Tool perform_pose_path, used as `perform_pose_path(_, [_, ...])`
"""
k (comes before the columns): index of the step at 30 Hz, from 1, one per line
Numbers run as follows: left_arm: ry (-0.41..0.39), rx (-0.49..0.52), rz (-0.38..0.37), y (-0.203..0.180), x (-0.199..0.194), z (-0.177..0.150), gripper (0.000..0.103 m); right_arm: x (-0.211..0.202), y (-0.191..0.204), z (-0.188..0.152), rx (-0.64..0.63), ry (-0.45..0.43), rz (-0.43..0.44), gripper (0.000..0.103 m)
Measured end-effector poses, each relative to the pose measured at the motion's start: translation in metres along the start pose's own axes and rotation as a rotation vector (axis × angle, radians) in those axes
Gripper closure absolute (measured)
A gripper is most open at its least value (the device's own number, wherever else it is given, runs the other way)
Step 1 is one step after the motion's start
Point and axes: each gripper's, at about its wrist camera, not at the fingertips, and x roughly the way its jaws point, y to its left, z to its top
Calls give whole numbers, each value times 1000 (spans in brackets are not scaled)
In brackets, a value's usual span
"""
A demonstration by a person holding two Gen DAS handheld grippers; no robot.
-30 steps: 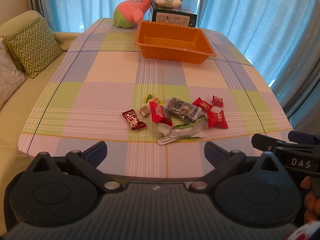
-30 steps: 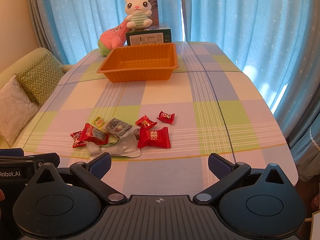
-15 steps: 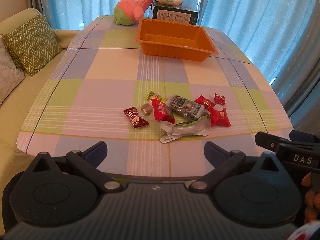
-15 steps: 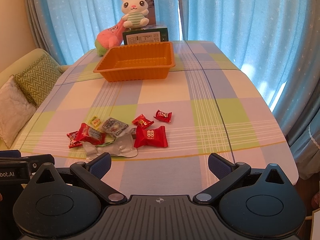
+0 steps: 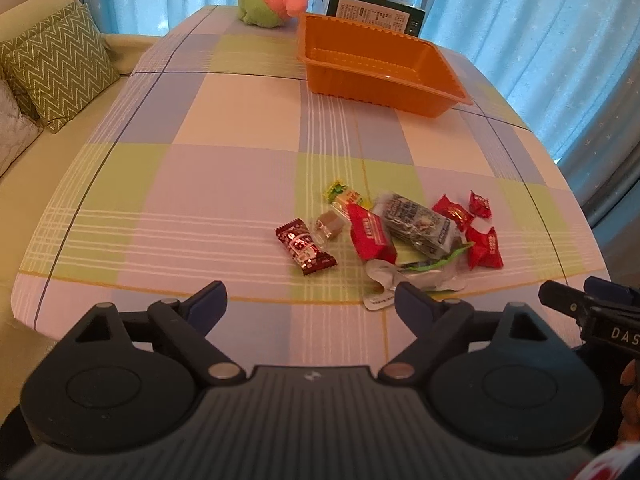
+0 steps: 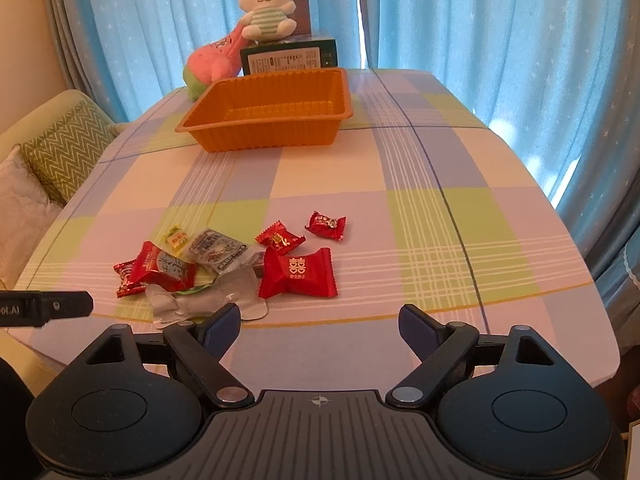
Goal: Organize snacks
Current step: 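Grasp the dark red candy with the left tool while the right tool grasps the large red candy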
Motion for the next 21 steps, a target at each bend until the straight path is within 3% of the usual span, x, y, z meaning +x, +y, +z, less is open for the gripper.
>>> perform_pose_path(4, [9,-33,3,13,22,15,19,17,2,7,4,10,8,22])
perform_pose_path(11, [50,-36,0,18,61,29,46,46,4,18,11,27,4,22])
perform_pose_path(21, [72,24,10,13,84,30,72,74,2,22,20,58,8,22])
